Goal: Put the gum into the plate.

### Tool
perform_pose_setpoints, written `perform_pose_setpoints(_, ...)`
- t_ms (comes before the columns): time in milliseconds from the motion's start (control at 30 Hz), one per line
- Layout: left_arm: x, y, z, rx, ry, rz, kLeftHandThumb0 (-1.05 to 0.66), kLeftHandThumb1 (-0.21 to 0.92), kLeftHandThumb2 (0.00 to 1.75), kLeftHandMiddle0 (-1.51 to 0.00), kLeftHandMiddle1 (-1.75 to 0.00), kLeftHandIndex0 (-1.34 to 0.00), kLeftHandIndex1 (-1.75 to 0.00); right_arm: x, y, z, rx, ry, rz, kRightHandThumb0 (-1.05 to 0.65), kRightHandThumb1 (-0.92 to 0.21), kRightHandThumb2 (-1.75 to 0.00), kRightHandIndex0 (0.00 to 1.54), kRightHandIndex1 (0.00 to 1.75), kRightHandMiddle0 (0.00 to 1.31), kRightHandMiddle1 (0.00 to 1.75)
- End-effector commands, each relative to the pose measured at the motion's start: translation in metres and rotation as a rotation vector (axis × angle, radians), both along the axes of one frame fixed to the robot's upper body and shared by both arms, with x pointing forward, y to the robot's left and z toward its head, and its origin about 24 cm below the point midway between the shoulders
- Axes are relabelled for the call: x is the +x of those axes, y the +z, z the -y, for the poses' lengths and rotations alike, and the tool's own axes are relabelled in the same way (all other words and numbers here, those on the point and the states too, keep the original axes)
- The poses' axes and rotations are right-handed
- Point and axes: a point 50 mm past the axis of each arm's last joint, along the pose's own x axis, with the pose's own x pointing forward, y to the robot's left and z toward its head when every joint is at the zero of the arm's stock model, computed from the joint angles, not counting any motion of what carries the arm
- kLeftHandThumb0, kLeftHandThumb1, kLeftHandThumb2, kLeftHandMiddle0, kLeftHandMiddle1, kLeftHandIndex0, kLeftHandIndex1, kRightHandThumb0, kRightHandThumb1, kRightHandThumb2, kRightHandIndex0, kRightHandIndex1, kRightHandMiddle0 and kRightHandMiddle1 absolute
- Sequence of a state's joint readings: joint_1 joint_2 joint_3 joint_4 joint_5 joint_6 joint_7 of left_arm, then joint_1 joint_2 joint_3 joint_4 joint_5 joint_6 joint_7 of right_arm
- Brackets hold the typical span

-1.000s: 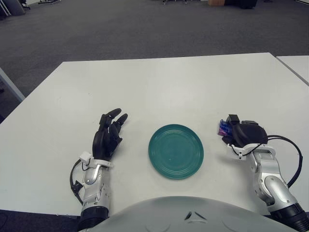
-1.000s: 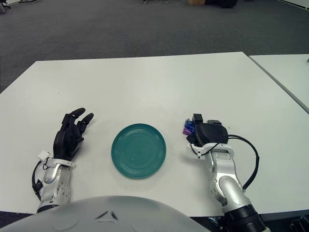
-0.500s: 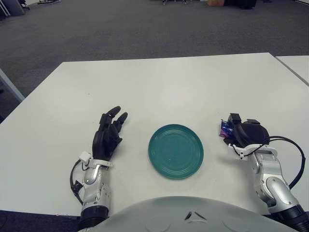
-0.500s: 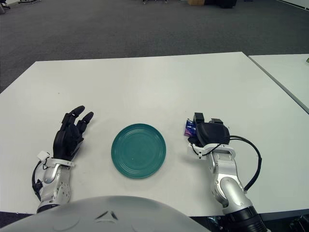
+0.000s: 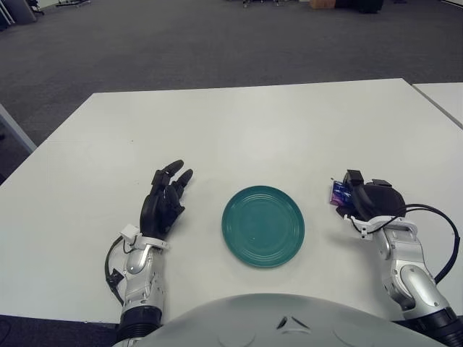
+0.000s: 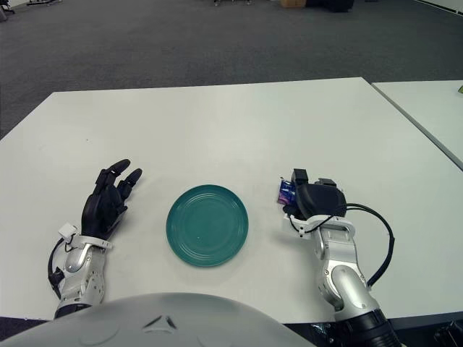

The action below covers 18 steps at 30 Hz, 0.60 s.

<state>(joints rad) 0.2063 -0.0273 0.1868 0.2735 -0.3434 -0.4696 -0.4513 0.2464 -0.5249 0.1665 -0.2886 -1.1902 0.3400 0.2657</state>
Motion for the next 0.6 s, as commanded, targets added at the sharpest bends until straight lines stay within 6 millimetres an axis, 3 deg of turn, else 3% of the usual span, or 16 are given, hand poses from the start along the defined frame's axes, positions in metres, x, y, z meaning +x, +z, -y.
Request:
perform_pose_setpoints(0, -0.007, -0.01, -0.002, -0.006, 0.018, -0.042, -0.89, 0.92, 0.87, -0.27, -0.54, 0.0, -1.06, 0.01, 0.022, 0.014, -0.044, -0.005, 0.017, -0.37, -0.77, -0.72, 0.46, 0.32, 0.29, 1.75)
perform_pose_setpoints(300, -0.008, -0.013, -0.002, -0.021, 0.015, -0.042, -0.85, 0.92, 0.83, -0.24, -0.48, 0.0, -0.9, 0.025, 0.078, -0.018, -0.087, 0.15, 0.158, -0.37, -0.78, -0.72, 0.5, 0.32, 0.29, 1.75)
perform_pose_setpoints(467, -0.008, -0.013, -0.001, -0.015, 0.021, -0.043, -0.83, 0.92, 0.84, -0.28, -0.31, 0.0, -0.8, 0.028, 0.082, -0.031, -0.106, 0.217, 0.185, -0.38, -0.76, -0.74, 0.56, 0.37, 0.3, 1.75)
perform_pose_setpoints(567, -0.008, -0.013, 0.0, -0.022, 0.029, -0.033, -0.82, 0.92, 0.84, -0.3, -0.24, 0.0, -0.76, 0.029, 0.08, -0.039, -0.108, 0.264, 0.21, -0.38, -0.76, -0.74, 0.53, 0.52, 0.3, 1.75)
